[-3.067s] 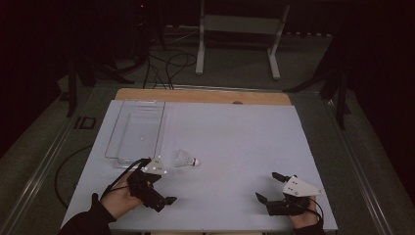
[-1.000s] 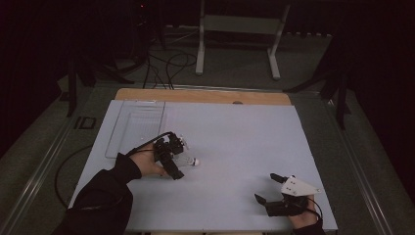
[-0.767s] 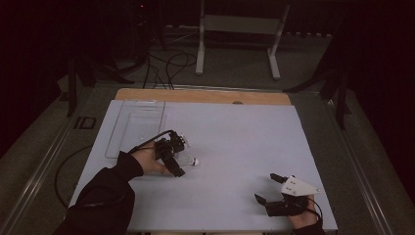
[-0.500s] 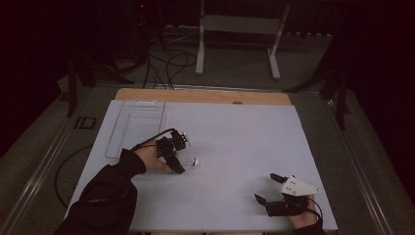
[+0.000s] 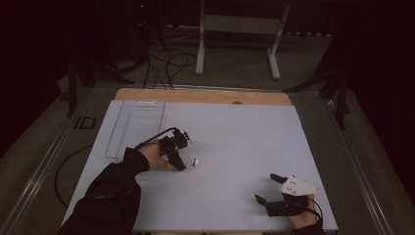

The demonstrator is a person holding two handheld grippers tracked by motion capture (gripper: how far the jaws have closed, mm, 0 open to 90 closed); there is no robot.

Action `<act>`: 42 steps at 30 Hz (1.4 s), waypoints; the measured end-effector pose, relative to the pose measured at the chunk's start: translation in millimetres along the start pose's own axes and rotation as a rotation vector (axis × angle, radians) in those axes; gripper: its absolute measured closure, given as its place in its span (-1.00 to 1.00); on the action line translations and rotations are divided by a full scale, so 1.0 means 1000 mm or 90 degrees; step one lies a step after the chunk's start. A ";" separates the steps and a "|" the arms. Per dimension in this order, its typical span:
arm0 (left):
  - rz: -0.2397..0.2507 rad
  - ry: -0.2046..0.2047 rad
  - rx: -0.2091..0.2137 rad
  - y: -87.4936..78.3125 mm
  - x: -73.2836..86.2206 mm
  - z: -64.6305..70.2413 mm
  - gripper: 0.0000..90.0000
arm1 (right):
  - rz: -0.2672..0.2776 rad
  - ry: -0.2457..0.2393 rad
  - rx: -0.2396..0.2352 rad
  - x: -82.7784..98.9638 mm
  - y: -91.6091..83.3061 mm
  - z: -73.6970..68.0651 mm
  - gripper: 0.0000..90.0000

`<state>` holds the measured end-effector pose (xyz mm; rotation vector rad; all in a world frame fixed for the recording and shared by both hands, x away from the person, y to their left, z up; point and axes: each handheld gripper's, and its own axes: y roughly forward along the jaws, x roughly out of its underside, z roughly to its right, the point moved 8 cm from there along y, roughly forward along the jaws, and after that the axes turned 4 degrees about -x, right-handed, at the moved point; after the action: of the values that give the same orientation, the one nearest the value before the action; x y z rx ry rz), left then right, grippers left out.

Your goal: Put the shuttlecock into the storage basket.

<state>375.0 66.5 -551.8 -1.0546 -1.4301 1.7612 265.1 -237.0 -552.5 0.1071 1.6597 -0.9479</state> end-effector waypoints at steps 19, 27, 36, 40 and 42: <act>-0.002 0.016 0.067 0.007 -0.006 0.008 0.82 | -0.004 -0.002 0.008 0.001 0.000 0.002 -0.78; -0.004 0.020 0.060 0.006 -0.007 0.007 0.99 | -0.011 0.001 0.013 0.002 0.000 0.003 -0.78; 0.017 0.025 0.052 -0.004 -0.009 0.008 1.00 | -0.010 0.002 0.013 0.002 0.000 0.003 -0.78; 0.028 0.030 0.045 -0.011 -0.011 0.010 1.00 | -0.011 0.002 0.013 0.002 0.000 0.003 -0.78; 0.031 0.036 0.041 -0.014 -0.012 0.011 1.00 | -0.012 0.001 0.013 0.002 0.000 0.003 -0.78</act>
<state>370.9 54.3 -534.4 -1.1053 -1.3149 1.7848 267.1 -239.8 -554.6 0.1070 1.6552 -0.9791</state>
